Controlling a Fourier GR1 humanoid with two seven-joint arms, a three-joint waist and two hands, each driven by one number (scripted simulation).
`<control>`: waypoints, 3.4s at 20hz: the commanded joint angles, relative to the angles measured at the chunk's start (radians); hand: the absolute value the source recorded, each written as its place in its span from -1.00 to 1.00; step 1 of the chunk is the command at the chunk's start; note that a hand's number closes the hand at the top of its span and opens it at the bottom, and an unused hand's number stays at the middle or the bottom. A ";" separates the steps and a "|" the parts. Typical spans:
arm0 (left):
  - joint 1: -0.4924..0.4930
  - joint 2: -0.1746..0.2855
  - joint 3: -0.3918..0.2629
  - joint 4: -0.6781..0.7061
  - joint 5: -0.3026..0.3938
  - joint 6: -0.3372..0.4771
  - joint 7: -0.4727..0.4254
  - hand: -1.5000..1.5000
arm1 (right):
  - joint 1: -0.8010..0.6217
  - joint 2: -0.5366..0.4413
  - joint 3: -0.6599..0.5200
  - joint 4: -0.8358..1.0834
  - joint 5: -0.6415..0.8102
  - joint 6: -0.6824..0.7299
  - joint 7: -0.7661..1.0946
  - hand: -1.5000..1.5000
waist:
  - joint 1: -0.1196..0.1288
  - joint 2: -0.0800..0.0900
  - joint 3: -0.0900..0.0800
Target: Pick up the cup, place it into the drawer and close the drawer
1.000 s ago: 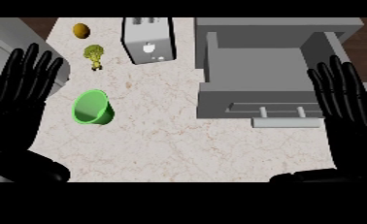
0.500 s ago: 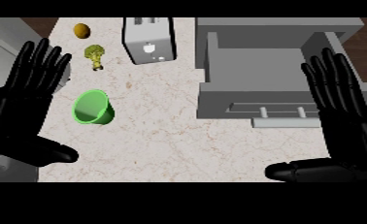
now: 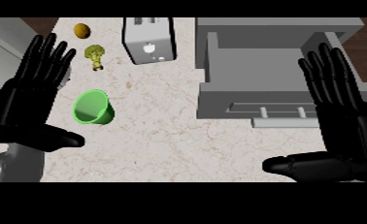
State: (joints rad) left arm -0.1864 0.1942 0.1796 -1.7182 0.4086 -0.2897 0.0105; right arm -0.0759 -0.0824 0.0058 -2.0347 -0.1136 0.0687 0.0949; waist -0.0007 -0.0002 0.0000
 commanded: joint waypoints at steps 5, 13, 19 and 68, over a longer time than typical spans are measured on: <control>0.032 0.005 0.028 0.104 -0.027 -0.039 -0.069 -1.00 | -0.039 0.047 0.038 0.092 0.082 -0.028 -0.076 -1.00 | 0.002 0.001 0.000; 0.124 -0.020 0.004 0.060 -0.095 -0.014 -0.072 -1.00 | 0.015 0.026 0.017 -0.053 0.026 -0.007 0.025 -1.00 | 0.001 -0.001 0.000; 0.104 -0.010 0.039 0.235 -0.136 -0.027 -0.170 -1.00 | -0.038 0.036 0.018 0.046 0.055 -0.008 -0.031 -1.00 | 0.003 0.000 0.000; -0.310 0.165 0.105 1.471 -0.380 -0.191 -0.939 -1.00 | -0.003 0.016 -0.019 -0.066 -0.027 0.041 0.083 -1.00 | -0.015 0.005 -0.002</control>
State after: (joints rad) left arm -0.4793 0.3380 0.2735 -0.2658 0.0122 -0.3623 -0.8801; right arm -0.1033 -0.0712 -0.0153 -2.1101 -0.1426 0.1031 0.1953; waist -0.0170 0.0054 -0.0023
